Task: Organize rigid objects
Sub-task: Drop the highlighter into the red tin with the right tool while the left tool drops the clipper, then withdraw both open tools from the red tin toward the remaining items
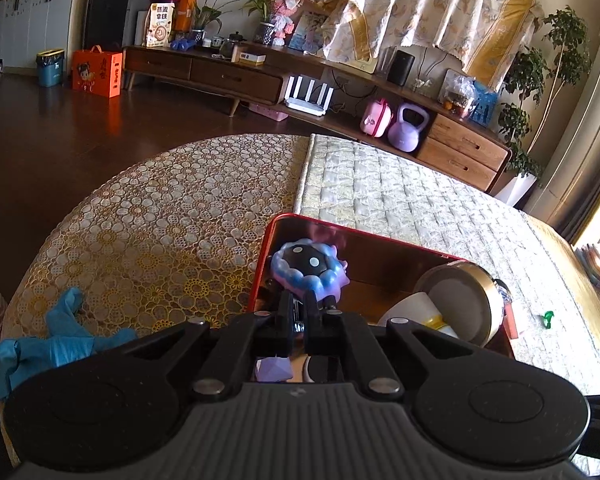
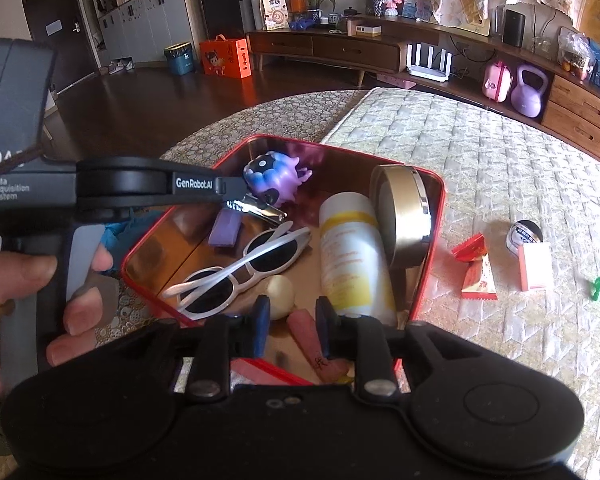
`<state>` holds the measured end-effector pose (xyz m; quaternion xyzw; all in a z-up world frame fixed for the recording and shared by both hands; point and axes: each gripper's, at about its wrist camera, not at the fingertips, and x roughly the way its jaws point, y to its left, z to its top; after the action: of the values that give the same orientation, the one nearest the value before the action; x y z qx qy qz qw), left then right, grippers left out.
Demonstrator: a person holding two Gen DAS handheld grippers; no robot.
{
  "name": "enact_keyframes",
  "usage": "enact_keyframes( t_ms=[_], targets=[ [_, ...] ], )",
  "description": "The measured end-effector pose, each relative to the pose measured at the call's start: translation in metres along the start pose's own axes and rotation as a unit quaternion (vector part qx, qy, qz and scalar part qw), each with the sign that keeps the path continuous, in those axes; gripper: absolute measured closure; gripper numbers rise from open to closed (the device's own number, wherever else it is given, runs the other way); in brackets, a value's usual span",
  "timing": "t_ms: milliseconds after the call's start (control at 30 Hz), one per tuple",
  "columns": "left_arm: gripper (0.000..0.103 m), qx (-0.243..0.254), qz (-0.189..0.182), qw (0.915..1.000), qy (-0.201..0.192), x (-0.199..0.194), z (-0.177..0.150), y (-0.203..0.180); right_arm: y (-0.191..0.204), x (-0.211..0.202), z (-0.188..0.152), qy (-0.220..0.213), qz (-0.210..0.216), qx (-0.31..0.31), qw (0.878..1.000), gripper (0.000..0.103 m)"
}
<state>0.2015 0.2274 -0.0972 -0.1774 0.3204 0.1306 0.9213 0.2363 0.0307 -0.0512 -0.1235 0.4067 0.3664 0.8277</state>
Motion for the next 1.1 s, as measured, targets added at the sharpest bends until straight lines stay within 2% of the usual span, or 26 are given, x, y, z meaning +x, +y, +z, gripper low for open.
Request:
enact_keyframes(
  t_ms=[367, 567, 733, 867, 1100],
  targets=[
    [0.098, 0.042, 0.022, 0.9986, 0.022, -0.008, -0.013, -0.018, -0.007, -0.031, -0.010, -0.020, 0.004, 0.032, 0.999, 0.059],
    [0.098, 0.064, 0.021, 0.9975, 0.021, -0.021, -0.019, -0.030, -0.013, -0.049, -0.016, -0.034, 0.003, 0.043, 0.998, 0.057],
    [0.097, 0.077, 0.015, 0.9968, 0.014, -0.038, -0.024, -0.040, -0.020, -0.066, -0.024, -0.046, 0.002, 0.058, 0.997, 0.054],
    [0.097, 0.085, 0.002, 0.9964, 0.010, -0.052, -0.027, -0.049, -0.025, -0.082, -0.032, -0.060, 0.000, 0.065, 0.996, 0.045],
    [0.096, 0.096, -0.018, 0.9952, -0.001, -0.078, -0.034, -0.071, -0.037, -0.109, -0.047, -0.087, -0.008, 0.071, 0.994, 0.039]
  ],
)
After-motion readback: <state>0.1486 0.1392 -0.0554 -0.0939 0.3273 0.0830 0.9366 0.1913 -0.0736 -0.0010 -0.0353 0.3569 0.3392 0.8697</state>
